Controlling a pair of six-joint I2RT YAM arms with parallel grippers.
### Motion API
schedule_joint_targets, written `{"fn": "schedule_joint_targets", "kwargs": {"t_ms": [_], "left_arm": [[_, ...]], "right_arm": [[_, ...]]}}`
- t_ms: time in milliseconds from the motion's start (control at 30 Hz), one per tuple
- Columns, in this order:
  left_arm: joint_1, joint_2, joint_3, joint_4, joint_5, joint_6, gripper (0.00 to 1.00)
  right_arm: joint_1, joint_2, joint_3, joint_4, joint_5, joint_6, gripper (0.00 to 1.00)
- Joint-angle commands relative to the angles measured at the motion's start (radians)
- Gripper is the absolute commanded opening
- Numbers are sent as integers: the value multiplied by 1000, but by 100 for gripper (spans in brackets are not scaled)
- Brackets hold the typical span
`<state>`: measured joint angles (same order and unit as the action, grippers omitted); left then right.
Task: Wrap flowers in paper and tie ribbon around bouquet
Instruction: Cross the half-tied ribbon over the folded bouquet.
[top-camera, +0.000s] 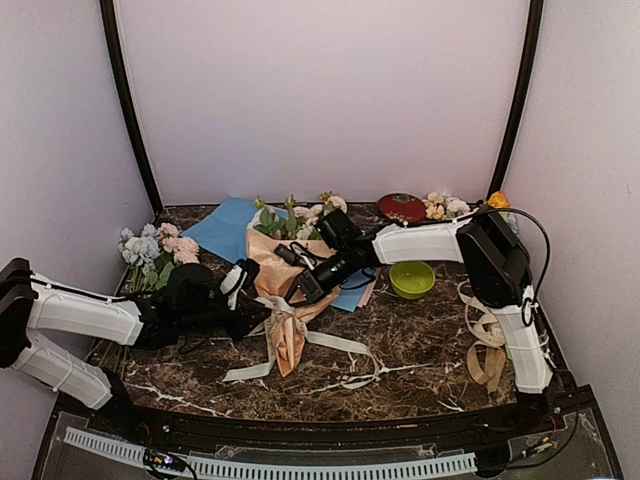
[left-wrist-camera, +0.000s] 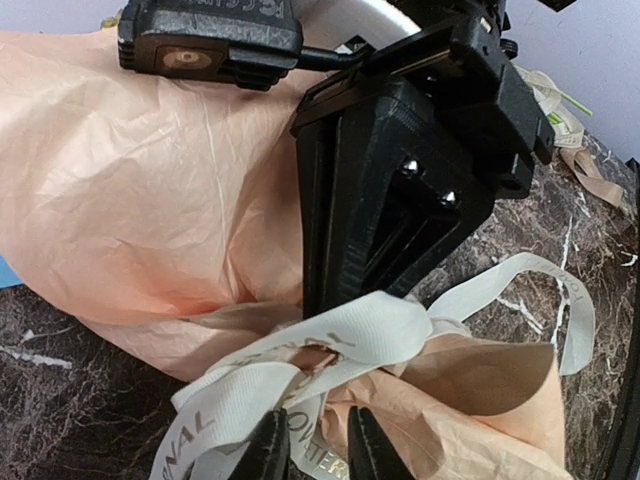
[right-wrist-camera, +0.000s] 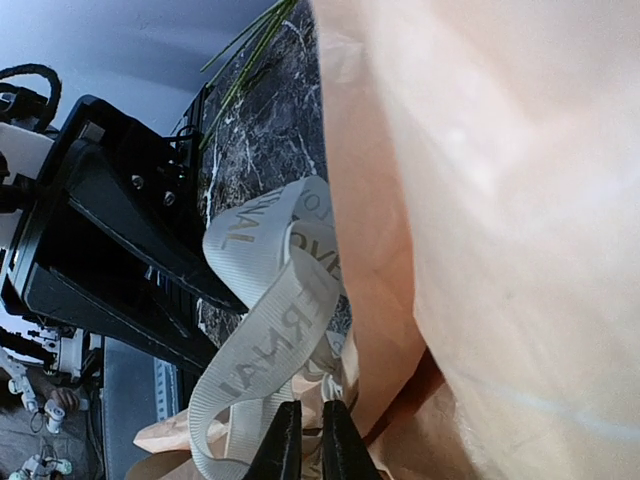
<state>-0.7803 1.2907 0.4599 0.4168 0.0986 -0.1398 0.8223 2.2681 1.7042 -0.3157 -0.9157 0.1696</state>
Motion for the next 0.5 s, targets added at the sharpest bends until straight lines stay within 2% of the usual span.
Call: {"fn": "schedule_joint_targets", "kwargs": {"t_ms": [0, 167, 467], "left_arm": [[-5, 72, -17, 136, -3, -12, 20], [-6, 110, -25, 200, -20, 3, 20], [-5, 149, -27, 220, 9, 7, 19]], "right_arm": [[4, 31, 26, -20, -21, -26, 9], [12, 39, 27, 12, -73, -26, 11], [14, 42, 0, 112, -120, 32, 14]]}}
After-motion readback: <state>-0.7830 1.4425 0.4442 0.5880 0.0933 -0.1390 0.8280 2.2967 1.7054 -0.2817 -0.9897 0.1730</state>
